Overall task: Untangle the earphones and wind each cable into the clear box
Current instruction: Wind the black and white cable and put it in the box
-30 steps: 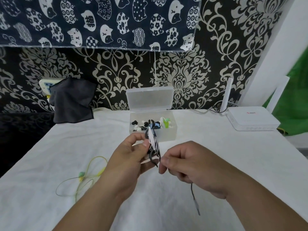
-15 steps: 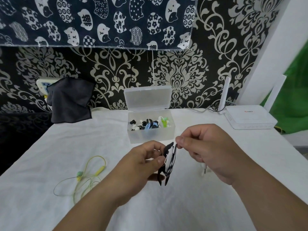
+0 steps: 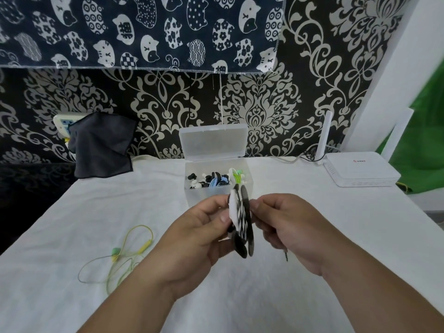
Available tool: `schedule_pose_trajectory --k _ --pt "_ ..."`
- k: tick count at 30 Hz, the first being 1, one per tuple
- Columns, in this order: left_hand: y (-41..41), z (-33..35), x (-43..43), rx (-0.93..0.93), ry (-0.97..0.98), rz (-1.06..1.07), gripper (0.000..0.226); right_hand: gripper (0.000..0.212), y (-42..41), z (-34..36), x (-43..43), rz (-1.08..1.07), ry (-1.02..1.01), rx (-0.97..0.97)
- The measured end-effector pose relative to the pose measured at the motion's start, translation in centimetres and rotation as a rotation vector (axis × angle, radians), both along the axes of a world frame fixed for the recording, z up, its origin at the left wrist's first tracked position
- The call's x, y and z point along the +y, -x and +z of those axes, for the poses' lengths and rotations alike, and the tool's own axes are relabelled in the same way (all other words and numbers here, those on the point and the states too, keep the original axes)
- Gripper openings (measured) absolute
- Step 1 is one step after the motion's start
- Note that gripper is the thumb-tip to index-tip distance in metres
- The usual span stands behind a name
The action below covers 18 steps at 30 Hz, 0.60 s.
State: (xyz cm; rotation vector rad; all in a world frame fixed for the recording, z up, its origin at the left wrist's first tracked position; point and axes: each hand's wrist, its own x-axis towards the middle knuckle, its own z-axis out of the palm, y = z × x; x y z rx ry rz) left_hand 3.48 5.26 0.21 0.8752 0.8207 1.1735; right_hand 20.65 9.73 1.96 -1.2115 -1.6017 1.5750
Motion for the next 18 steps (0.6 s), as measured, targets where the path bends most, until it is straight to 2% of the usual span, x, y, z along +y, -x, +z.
schedule_pose_trajectory --k 2,5,11,15,18 --pt "-0.1 0.1 0.1 -0.087 0.040 0.063 0.031 0.052 0.3 -0.3 -0.2 0.034 0.012 -0.012" --pt "0.2 0.2 0.4 -0.166 0.082 0.177 0.041 0.043 0.6 -0.7 -0.5 0.054 0.034 -0.048" --pt "1.1 -0.5 0.8 -0.056 0.153 0.337 0.025 0.031 1.5 -1.0 -1.2 0.117 0.058 -0.124" --pt "1.1 -0.5 0.9 -0.070 0.191 0.387 0.030 0.027 1.7 -0.9 -1.4 0.147 0.039 -0.157" --pt "1.0 -0.3 0.9 -0.040 0.201 0.397 0.015 0.024 1.6 -0.8 -1.5 0.141 0.004 -0.208"
